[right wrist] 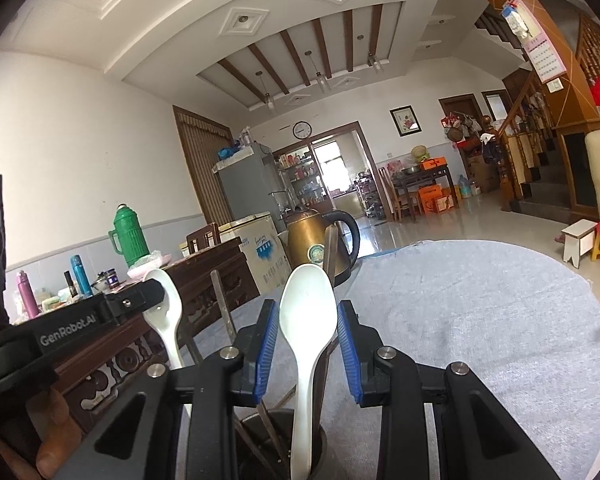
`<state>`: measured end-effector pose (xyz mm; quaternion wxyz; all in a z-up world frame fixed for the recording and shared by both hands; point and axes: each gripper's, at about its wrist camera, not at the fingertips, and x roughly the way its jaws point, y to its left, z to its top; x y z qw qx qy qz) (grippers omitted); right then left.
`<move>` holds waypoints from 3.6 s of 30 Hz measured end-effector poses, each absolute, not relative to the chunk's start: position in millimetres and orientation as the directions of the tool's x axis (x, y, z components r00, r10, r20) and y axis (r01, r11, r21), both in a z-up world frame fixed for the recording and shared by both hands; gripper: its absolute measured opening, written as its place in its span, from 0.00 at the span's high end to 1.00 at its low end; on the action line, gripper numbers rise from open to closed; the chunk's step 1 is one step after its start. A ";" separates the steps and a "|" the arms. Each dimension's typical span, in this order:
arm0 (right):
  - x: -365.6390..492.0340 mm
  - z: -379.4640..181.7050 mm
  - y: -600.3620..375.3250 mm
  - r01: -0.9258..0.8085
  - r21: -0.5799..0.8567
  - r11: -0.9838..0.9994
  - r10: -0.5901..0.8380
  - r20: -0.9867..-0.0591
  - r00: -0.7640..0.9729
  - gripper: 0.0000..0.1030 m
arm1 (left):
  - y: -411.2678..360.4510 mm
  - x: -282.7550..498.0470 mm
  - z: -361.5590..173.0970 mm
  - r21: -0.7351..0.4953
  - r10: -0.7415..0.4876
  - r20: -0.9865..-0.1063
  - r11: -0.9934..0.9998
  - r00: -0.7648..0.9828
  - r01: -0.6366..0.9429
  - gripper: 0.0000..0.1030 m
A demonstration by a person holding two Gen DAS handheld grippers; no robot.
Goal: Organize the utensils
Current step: 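Lower the spoons into the cup and open both tools, then move both open tools toward the two remaining dark chopsticks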
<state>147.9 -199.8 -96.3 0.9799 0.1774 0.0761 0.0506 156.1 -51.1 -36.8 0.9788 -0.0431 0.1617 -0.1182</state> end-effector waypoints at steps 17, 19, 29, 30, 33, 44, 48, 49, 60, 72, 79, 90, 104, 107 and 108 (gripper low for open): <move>131.0 -108.6 -205.1 -0.077 0.337 0.938 0.152 -0.202 0.968 0.68 | -57.3 143.6 -58.1 -0.112 -0.279 -0.384 0.960 0.880 0.255 0.97; 130.4 -111.8 -207.0 -0.074 0.340 0.937 0.155 -0.217 0.964 0.67 | -57.0 142.5 -60.1 -0.113 -0.281 -0.394 0.960 0.875 0.257 0.97; 129.0 -116.2 -213.5 -0.077 0.347 0.935 0.170 -0.245 0.955 0.67 | -56.8 145.7 -66.1 -0.122 -0.302 -0.427 0.953 0.852 0.276 0.97; 128.6 -116.8 -212.8 -0.080 0.345 0.935 0.172 -0.246 0.954 0.67 | -57.0 146.1 -66.6 -0.122 -0.302 -0.431 0.953 0.851 0.276 0.97; 128.8 -117.5 -209.8 -0.086 0.343 0.936 0.180 -0.254 0.950 0.67 | -55.5 147.0 -67.9 -0.123 -0.298 -0.439 0.954 0.847 0.272 0.97; 128.7 -120.4 -211.4 -0.087 0.359 0.929 0.196 -0.278 0.940 0.53 | -55.4 145.9 -69.7 -0.099 -0.279 -0.452 0.960 0.847 0.263 0.97; 124.4 -118.1 -215.1 -0.082 0.360 0.929 0.184 -0.259 0.948 0.49 | -52.8 145.7 -70.4 -0.102 -0.269 -0.460 0.963 0.846 0.251 0.93; 124.1 -117.4 -217.2 -0.079 0.360 0.929 0.180 -0.256 0.950 0.49 | -53.1 145.3 -70.3 -0.103 -0.265 -0.461 0.964 0.847 0.246 0.87; 122.9 -120.3 -248.1 0.012 0.406 0.914 0.103 -0.259 0.960 0.48 | -35.9 146.5 -73.2 -0.114 -0.204 -0.450 0.979 0.869 0.170 0.42; 131.4 -135.0 -275.4 0.117 0.430 0.895 0.039 -0.336 0.941 0.42 | -12.8 175.8 -95.5 -0.055 -0.045 -0.558 0.998 0.828 0.017 0.34; 137.3 -151.5 -296.4 0.188 0.478 0.858 0.021 -0.399 0.917 0.42 | 9.2 193.7 -117.0 -0.058 0.003 -0.657 0.997 0.754 -0.054 0.33; 139.8 -166.0 -310.1 0.251 0.487 0.837 0.011 -0.473 0.881 0.42 | 12.5 206.6 -140.9 -0.028 0.025 -0.743 0.997 0.669 -0.069 0.33; 148.2 -166.7 -314.8 0.268 0.487 0.831 0.013 -0.499 0.867 0.42 | 19.1 213.1 -143.6 0.030 0.090 -0.755 0.994 0.649 -0.104 0.33; 152.8 -168.5 -312.0 0.267 0.482 0.835 0.018 -0.508 0.861 0.42 | 18.7 214.6 -144.9 0.038 0.093 -0.757 0.994 0.647 -0.099 0.33; 154.0 -169.2 -310.2 0.266 0.480 0.836 0.020 -0.512 0.859 0.42 | 18.4 215.0 -145.1 0.039 0.093 -0.756 0.994 0.648 -0.098 0.33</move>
